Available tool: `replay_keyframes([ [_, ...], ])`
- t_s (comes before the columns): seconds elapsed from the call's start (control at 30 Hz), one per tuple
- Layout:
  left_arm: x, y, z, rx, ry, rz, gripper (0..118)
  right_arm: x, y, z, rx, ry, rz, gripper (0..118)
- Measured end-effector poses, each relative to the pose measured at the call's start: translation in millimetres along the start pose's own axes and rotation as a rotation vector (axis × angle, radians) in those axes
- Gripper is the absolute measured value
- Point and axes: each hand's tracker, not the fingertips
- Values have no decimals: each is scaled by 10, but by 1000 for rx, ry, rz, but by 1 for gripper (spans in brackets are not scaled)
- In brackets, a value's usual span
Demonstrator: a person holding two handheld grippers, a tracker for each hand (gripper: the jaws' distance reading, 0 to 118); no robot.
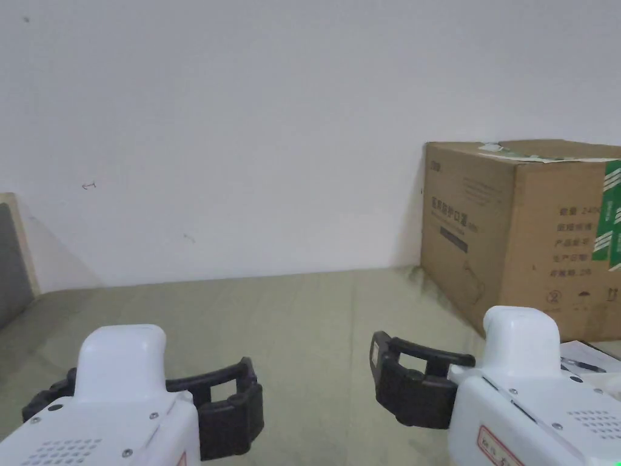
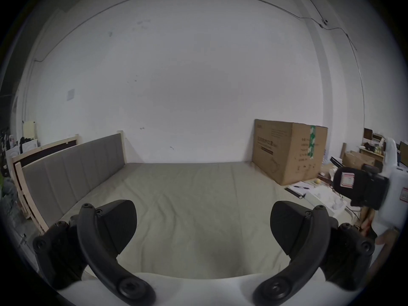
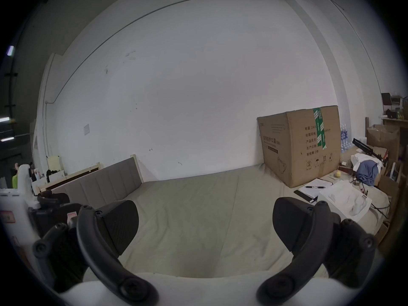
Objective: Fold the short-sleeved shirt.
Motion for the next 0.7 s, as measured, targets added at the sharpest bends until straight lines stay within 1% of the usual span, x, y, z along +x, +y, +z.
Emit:
replay_keyframes([
  [0.13,82,7,-13,-66,-9,-22,118,17,-3,-21,-4,-37,25,118],
  [0.23,139,-46,1,-19,9,-30,118,29,3,-27,-6,-43,37,118],
  [0.3,179,-50,6,-14,81,-45,118,26,1,-24,-7,-42,44,118],
  [0.43,115,-29,10,-12,55,-6,118,34,-10,-36,-2,-49,51,118],
  [0.53,90,-17,-2,-17,62,6,118,45,-21,-51,-8,-49,48,118],
  [0.7,73,-35,-11,8,100,-25,118,52,-46,-79,-16,-55,42,118],
])
